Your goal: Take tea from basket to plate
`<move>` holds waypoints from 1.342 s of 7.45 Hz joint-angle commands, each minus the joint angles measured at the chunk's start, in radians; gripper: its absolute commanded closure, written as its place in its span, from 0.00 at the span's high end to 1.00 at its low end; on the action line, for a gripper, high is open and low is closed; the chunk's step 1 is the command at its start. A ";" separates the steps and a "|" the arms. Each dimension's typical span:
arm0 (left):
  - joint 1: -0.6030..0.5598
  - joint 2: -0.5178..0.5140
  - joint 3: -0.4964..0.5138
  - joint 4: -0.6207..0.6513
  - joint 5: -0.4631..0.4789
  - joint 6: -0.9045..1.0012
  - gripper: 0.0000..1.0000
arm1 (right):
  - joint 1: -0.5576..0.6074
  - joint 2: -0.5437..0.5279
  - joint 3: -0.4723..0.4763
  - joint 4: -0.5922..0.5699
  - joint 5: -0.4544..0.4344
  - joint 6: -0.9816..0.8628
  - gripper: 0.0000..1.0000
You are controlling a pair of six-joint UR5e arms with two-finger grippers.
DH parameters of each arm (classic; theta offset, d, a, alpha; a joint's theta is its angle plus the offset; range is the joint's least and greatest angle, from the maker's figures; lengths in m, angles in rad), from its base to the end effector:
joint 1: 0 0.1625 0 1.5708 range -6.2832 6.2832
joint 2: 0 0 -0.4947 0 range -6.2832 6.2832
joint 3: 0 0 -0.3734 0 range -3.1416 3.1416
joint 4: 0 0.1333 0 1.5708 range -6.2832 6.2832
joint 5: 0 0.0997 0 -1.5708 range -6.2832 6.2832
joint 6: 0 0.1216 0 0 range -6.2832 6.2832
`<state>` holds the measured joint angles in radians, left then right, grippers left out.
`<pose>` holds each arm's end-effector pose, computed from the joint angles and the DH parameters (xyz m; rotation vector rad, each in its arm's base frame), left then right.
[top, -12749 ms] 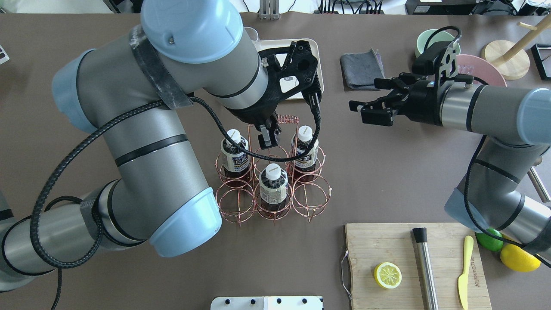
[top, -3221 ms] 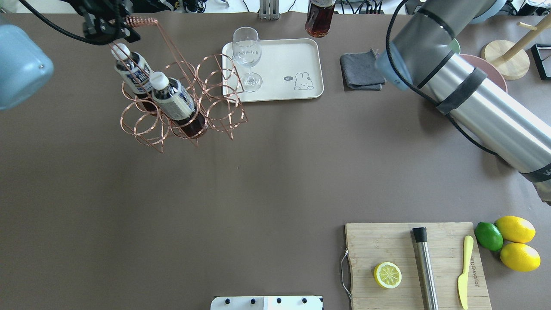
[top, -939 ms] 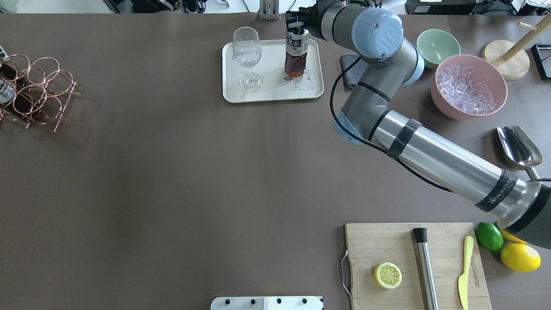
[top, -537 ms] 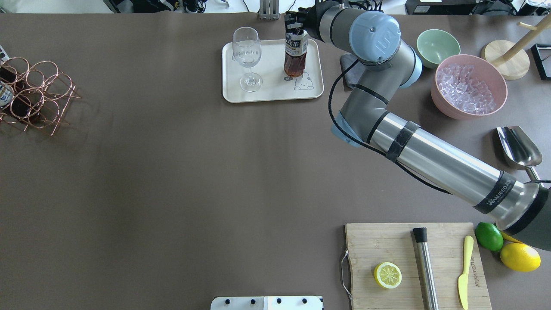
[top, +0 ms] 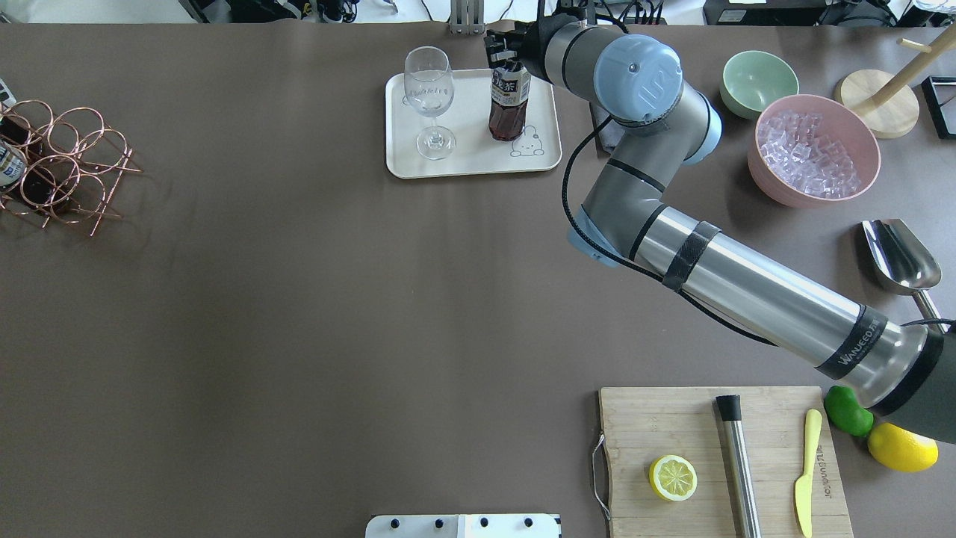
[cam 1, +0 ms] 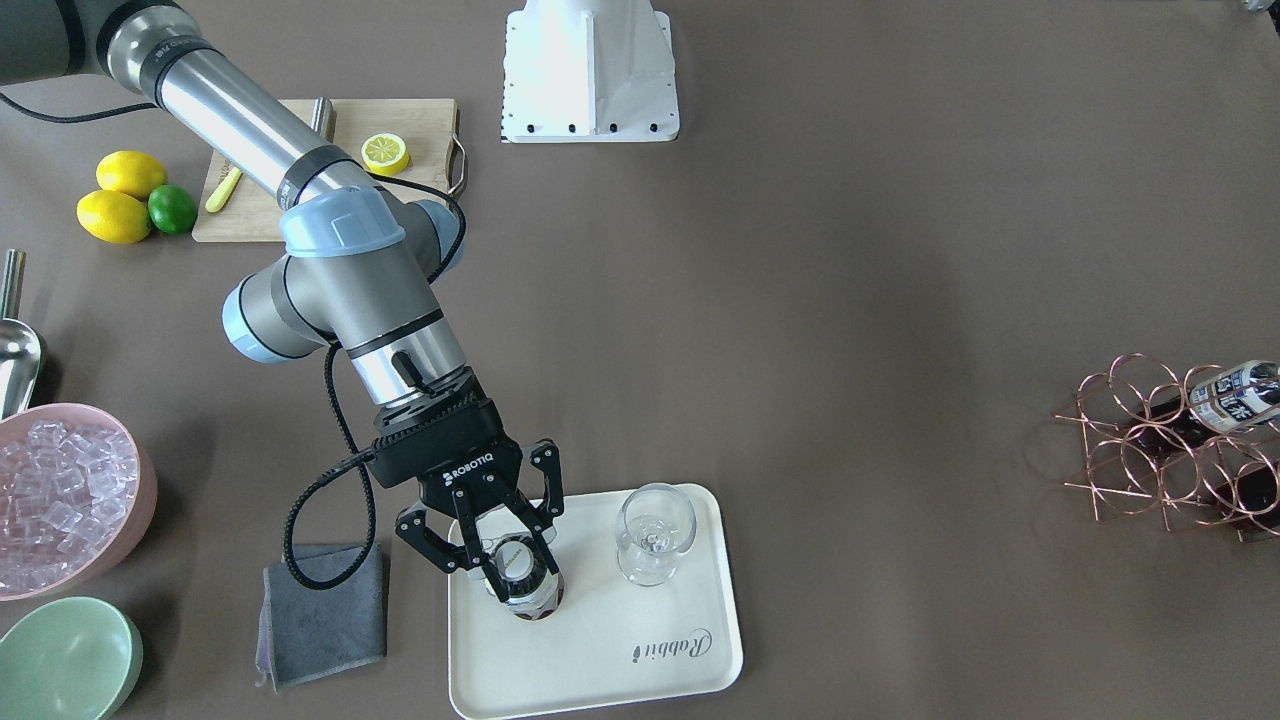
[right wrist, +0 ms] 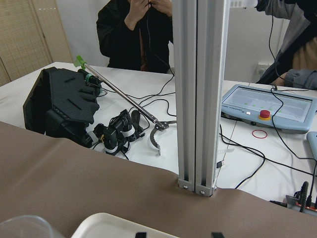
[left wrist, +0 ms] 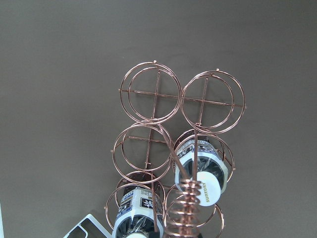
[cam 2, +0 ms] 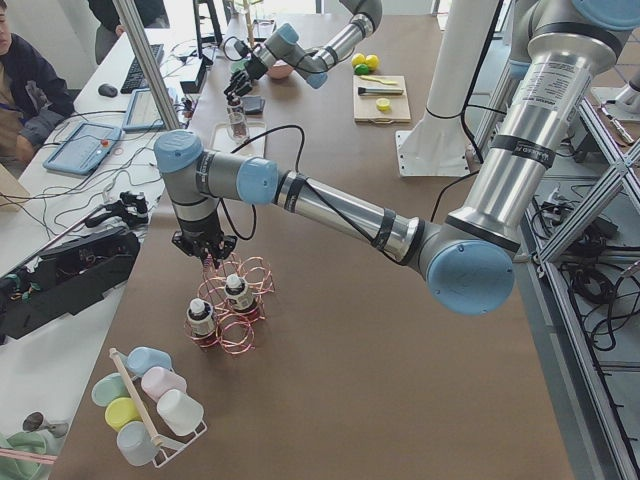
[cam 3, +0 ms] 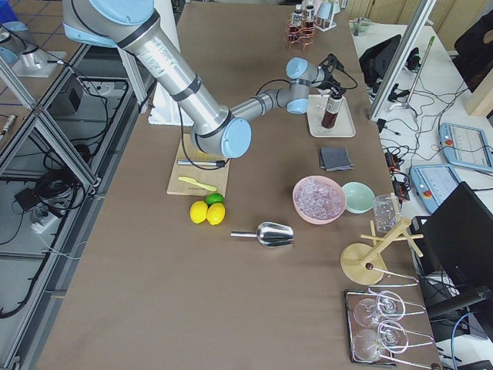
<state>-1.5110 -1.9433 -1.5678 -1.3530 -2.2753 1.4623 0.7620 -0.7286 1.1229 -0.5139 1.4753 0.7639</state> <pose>-0.0162 -0.6429 0.5649 0.6253 0.4910 1.5036 -0.5120 -0.6888 0.2639 1.0794 -0.9709 0.0326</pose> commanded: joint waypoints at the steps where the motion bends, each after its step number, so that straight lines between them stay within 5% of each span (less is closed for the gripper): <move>1: 0.000 0.001 -0.027 0.006 0.000 -0.034 0.00 | -0.001 0.003 0.001 0.000 -0.007 0.006 1.00; 5: 0.000 0.010 -0.027 0.008 -0.001 -0.034 0.00 | 0.028 0.000 0.046 -0.049 0.029 0.005 1.00; 7: 0.000 0.010 -0.026 0.009 -0.001 -0.054 0.00 | 0.066 -0.055 0.269 -0.288 0.091 0.009 1.00; 8: 0.000 0.010 -0.024 0.011 -0.007 -0.057 0.98 | 0.068 -0.146 0.391 -0.346 0.091 0.012 1.00; 10: -0.001 0.010 -0.021 0.011 -0.006 -0.057 0.98 | 0.048 -0.306 0.687 -0.570 0.091 0.017 1.00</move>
<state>-1.5111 -1.9328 -1.5918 -1.3425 -2.2812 1.4069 0.8231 -0.9041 1.5694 -0.9024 1.5642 0.7756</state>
